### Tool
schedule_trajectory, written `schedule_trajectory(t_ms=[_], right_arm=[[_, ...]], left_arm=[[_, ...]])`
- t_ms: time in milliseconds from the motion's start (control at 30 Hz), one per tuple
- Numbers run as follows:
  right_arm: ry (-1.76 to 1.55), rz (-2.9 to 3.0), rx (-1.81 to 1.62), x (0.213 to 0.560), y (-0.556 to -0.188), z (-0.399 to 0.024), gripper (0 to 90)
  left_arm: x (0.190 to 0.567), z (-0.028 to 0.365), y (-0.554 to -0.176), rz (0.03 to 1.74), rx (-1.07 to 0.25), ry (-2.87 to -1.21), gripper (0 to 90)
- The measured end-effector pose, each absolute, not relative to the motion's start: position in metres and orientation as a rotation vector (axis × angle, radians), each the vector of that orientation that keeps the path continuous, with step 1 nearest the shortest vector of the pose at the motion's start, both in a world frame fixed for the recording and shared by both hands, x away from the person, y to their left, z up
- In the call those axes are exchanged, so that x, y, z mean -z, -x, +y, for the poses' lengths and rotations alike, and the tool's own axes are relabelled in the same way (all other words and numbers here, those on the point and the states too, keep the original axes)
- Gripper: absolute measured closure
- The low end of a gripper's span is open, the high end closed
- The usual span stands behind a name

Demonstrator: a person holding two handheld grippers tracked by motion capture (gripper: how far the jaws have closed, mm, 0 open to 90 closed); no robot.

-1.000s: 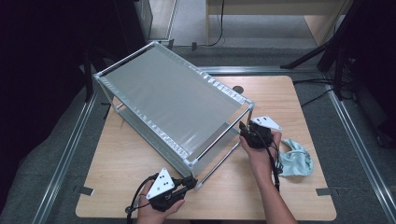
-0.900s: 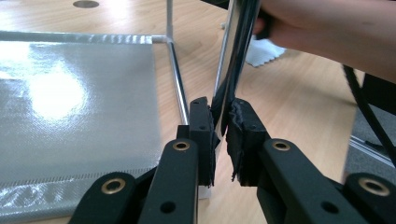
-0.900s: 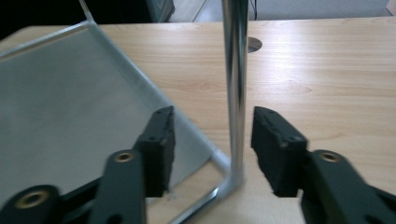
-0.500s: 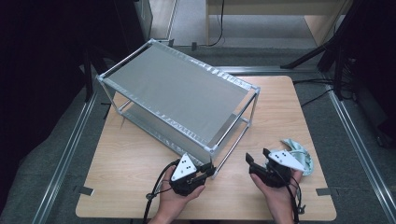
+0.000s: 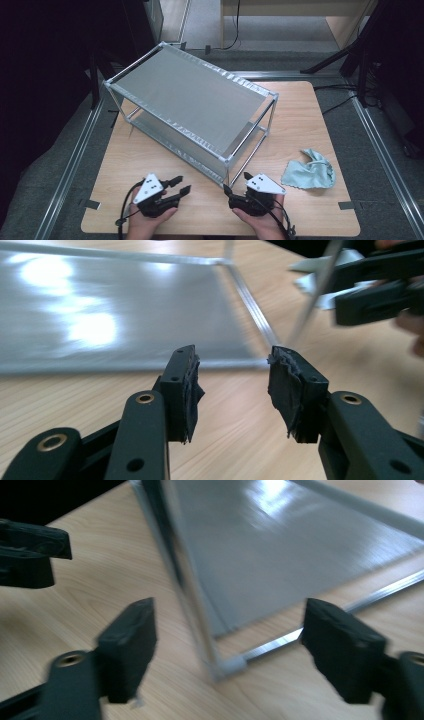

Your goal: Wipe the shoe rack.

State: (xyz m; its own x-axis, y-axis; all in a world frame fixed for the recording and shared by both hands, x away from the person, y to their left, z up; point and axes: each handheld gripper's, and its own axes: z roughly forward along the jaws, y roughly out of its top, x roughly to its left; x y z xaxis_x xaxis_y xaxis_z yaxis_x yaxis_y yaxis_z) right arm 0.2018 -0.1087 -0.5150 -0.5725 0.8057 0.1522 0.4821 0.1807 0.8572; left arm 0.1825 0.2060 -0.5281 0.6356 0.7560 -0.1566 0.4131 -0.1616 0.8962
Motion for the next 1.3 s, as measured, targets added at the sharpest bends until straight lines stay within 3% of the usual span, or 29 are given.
schedule_trajectory(t_ms=[133, 200, 233, 267, 400, 600, 867, 1167, 1300], right_arm=[[-1.177, 2.073, -1.414, 0.512, -0.202, -0.096, 60.2], [-1.174, 2.064, -1.413, 0.510, -0.203, -0.095, 69.2], [-1.174, 2.064, -1.413, 0.510, -0.203, -0.095, 69.2], [-1.174, 2.054, -1.392, 0.510, -0.203, -0.097, 78.5], [-1.178, 2.050, -1.382, 0.510, -0.204, -0.105, 79.1], [-1.157, 2.095, -1.348, 0.507, -0.200, -0.152, 79.1], [-1.273, 2.035, -1.307, 0.504, -0.206, -0.196, 77.8], [-1.337, 1.983, -1.286, 0.503, -0.203, -0.217, 77.3], [-1.356, 1.971, -1.289, 0.503, -0.200, -0.222, 77.1]], left_arm=[[0.540, 0.238, -0.188, 1.058, -0.423, -1.732, 55.3], [0.544, 0.249, -0.190, 1.102, -0.428, -1.718, 55.7], [0.544, 0.249, -0.190, 1.102, -0.428, -1.718, 55.7], [0.545, 0.253, -0.192, 1.120, -0.445, -1.717, 55.6], [0.545, 0.255, -0.194, 1.135, -0.473, -1.713, 55.1], [0.545, 0.265, -0.202, 1.203, -0.512, -1.685, 54.4], [0.537, 0.304, -0.218, 1.379, -0.634, -1.575, 54.3], [0.538, 0.318, -0.276, 1.473, -0.669, -1.579, 52.7], [0.537, 0.315, -0.296, 1.459, -0.741, -1.543, 55.6]])
